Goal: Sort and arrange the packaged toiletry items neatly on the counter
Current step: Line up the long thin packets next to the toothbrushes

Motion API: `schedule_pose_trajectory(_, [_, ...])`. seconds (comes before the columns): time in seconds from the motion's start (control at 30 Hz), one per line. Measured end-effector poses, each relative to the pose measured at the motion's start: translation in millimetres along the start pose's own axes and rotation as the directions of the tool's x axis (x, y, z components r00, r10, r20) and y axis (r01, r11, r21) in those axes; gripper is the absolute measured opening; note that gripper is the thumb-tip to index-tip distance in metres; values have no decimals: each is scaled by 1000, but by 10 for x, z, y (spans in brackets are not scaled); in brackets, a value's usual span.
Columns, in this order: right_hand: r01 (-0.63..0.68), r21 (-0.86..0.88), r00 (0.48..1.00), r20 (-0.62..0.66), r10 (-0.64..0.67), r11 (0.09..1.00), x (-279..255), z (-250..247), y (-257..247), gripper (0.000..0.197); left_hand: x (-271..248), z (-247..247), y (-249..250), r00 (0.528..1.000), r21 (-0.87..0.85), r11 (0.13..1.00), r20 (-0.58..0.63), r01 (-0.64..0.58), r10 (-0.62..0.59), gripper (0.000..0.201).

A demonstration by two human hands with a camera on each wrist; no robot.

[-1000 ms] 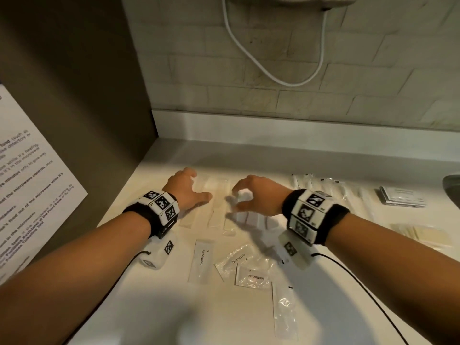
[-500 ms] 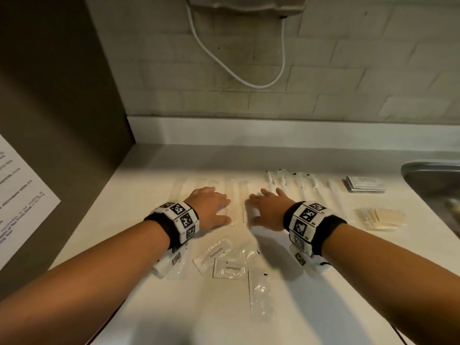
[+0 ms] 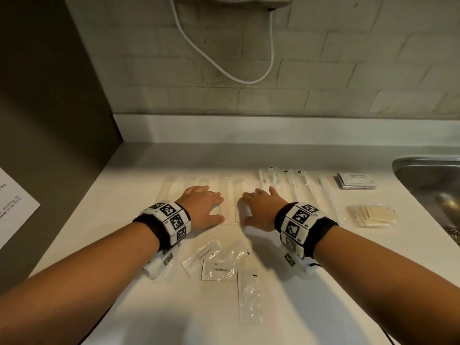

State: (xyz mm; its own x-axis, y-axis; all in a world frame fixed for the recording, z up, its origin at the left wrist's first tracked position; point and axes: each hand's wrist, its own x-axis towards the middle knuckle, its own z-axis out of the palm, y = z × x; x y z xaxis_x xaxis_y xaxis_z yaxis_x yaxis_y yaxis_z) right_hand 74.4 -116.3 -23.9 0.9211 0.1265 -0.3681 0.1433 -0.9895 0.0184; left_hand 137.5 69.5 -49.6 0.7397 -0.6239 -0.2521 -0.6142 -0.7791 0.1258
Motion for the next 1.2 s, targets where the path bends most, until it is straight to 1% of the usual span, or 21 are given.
schedule_pose_trajectory(0.2, [-4, 0, 1000, -12, 4, 1000, 27, 21, 20, 61, 15, -19, -4, 999, 5, 1000, 28, 15, -15, 67])
schedule_pose_trajectory(0.37, [-13, 14, 1000, -13, 13, 1000, 36, 43, 29, 62, 5, -17, 3, 999, 1, 1000, 28, 15, -15, 67])
schedule_pose_trajectory(0.6, [-12, 9, 1000, 8, 12, 1000, 59, 7, 31, 64, -17, -79, 15, 999, -44, 999, 43, 24, -22, 66])
schedule_pose_trajectory(0.67, [-6, 16, 1000, -2, 6, 1000, 61, -45, 28, 64, -33, -132, 5, 999, -89, 995, 14, 39, -38, 65])
schedule_pose_trajectory(0.73, [13, 22, 999, -39, -12, 1000, 70, -108, 1, 63, -53, -194, -52, 997, -131, 990, -48, 59, -66, 61])
schedule_pose_trajectory(0.8, [47, 34, 996, -80, -44, 998, 99, -153, -46, 61, -80, -237, -164, 992, -130, 987, -74, 90, -101, 57])
schedule_pose_trajectory(0.9, [77, 45, 994, -78, -73, 996, 168, -176, -142, 64, -139, -235, -339, 990, -56, 989, -17, 136, -137, 56])
schedule_pose_trajectory(0.97, [76, 34, 995, -61, -74, 997, 213, -165, -200, 69, -196, -224, -380, 991, -5, 992, 37, 127, -126, 55])
schedule_pose_trajectory(1.03, [68, 10, 997, -40, -67, 998, 256, -137, -234, 71, -244, -209, -362, 991, 31, 994, 80, 107, -109, 59])
schedule_pose_trajectory(1.2, [70, -31, 997, -16, -71, 997, 293, -50, -242, 67, -232, -179, -309, 991, 40, 994, 89, 97, -101, 71])
